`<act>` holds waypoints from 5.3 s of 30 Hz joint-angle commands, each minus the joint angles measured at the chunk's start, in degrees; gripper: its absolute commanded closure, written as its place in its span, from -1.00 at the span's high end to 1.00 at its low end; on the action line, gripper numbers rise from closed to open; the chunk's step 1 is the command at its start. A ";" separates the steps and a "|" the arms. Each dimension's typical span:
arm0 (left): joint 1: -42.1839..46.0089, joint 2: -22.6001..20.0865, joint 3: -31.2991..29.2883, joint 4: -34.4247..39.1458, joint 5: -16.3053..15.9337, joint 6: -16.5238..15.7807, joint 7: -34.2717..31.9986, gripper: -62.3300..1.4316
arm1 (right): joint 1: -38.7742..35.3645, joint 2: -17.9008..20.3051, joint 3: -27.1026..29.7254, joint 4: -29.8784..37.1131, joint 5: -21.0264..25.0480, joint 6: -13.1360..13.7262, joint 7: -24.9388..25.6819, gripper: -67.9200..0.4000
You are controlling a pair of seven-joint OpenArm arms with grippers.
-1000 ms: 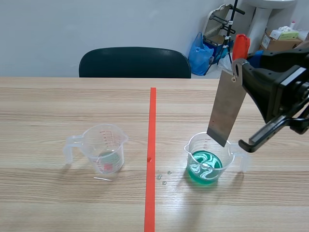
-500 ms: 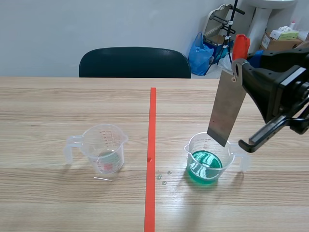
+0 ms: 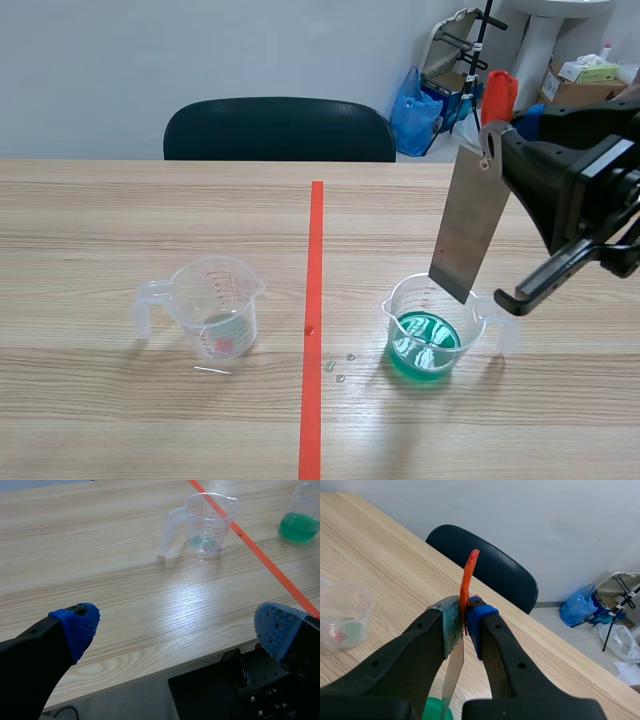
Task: Do the redox reaction experiment
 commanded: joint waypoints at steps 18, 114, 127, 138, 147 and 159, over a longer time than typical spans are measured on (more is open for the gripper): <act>0.07 0.13 -0.15 0.24 -0.66 -0.15 -0.96 1.00 | 0.39 0.74 0.55 1.27 0.59 -0.39 1.03 -0.95; 0.07 0.13 -0.15 0.24 -0.66 -0.15 -0.52 1.00 | 9.46 0.44 -9.57 -15.17 0.57 0.92 8.87 -0.95; 0.07 0.13 -0.15 0.24 -0.66 -0.15 -0.52 1.00 | 11.34 0.42 -13.60 -23.45 0.11 0.92 14.64 -0.95; 0.07 0.13 -0.15 0.24 -0.66 -0.15 -0.52 1.00 | 11.34 0.42 -14.47 -27.78 0.11 0.92 17.86 -0.95; 0.07 0.13 -0.15 0.24 -0.66 -0.15 -0.55 1.00 | 13.14 0.42 -14.49 -30.56 -1.01 1.18 20.31 -0.95; 0.07 0.13 -0.15 0.24 -0.66 -0.15 -0.02 1.00 | 13.25 0.42 -14.49 -31.39 -1.16 1.33 20.57 -0.95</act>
